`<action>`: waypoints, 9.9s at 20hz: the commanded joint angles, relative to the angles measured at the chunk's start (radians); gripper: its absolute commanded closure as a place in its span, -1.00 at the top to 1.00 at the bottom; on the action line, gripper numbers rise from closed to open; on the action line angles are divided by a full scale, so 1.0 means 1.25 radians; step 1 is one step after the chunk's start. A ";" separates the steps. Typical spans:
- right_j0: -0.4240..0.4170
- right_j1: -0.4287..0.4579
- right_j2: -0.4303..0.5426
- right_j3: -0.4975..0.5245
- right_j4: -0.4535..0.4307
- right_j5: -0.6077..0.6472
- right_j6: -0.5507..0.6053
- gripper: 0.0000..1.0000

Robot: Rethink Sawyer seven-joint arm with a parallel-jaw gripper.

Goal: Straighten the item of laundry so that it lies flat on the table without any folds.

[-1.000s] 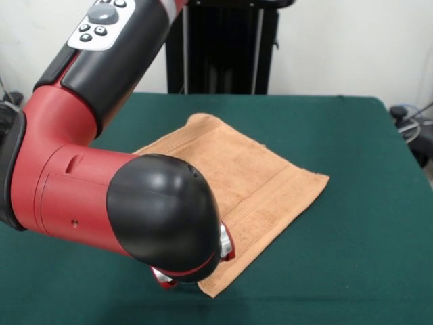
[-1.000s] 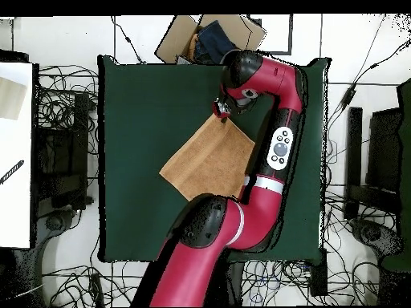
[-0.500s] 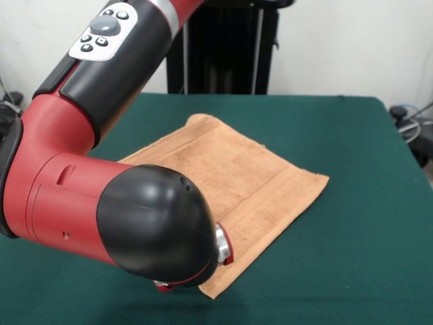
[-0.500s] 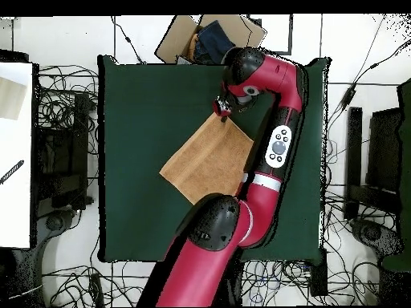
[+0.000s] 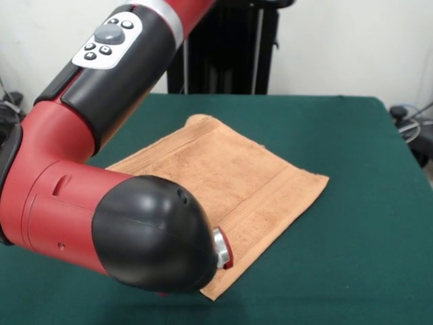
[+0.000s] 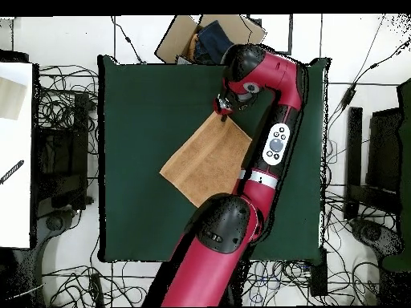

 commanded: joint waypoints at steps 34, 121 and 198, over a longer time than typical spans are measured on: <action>-0.055 0.097 0.568 0.015 -0.616 -0.247 0.115 -1.00; -0.101 0.139 0.827 0.029 -0.900 -0.273 0.070 1.00; -0.250 -0.239 0.201 0.556 -0.114 0.142 0.252 1.00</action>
